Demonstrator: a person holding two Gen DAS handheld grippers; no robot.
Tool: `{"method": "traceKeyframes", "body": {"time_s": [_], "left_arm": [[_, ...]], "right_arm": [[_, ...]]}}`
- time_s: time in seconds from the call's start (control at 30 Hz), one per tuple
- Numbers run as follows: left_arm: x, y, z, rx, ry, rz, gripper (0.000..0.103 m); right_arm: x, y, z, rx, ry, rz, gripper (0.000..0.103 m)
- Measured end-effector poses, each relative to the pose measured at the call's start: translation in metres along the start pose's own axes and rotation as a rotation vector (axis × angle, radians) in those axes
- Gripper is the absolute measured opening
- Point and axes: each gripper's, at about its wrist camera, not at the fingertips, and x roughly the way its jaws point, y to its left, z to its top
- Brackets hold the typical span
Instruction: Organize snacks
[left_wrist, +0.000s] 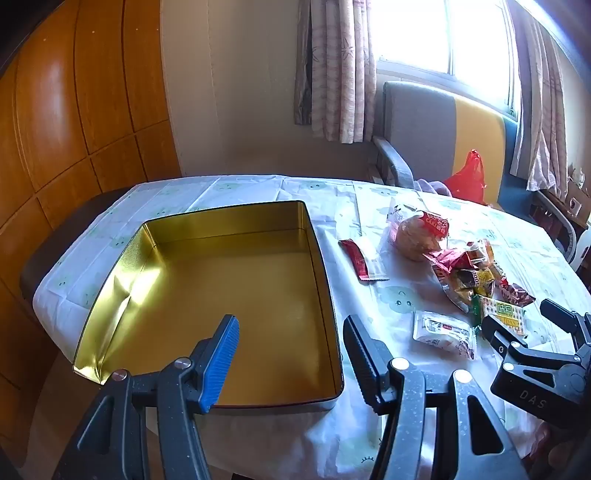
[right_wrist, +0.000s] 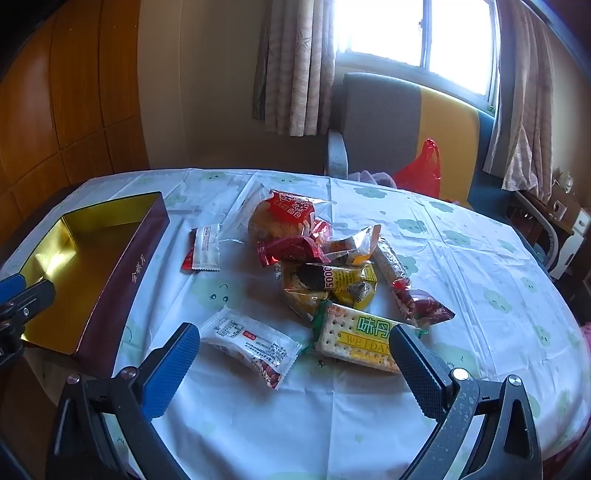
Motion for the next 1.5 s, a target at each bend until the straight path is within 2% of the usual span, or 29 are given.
{"method": "traceKeyframes", "body": {"time_s": [0.37, 0.73, 1.07, 1.17, 1.3, 1.43, 1.5], "left_arm": [[-0.010, 0.003, -0.004, 0.031, -0.011, 0.018, 0.060], [-0.002, -0.003, -0.002, 0.038, -0.014, 0.018, 0.060], [-0.005, -0.007, -0.003, 0.054, -0.070, 0.026, 0.060], [-0.004, -0.009, -0.002, 0.060, -0.063, 0.022, 0.060], [-0.001, -0.010, 0.002, 0.066, -0.014, -0.026, 0.060], [0.006, -0.007, 0.021, 0.025, 0.033, -0.171, 0.060], [0.010, -0.010, 0.032, 0.004, 0.024, -0.230, 0.060]], "right_arm": [[0.001, -0.004, -0.002, 0.017, 0.009, 0.009, 0.103], [0.001, -0.003, -0.002, 0.020, 0.017, 0.013, 0.103], [0.002, -0.003, -0.003, 0.020, 0.014, 0.011, 0.103], [0.002, -0.003, -0.003, 0.024, 0.015, 0.016, 0.103], [0.003, -0.008, -0.003, 0.038, 0.025, 0.033, 0.103], [0.006, -0.017, -0.005, 0.054, 0.047, 0.069, 0.103], [0.008, -0.023, -0.008, 0.066, 0.064, 0.076, 0.103]]}}
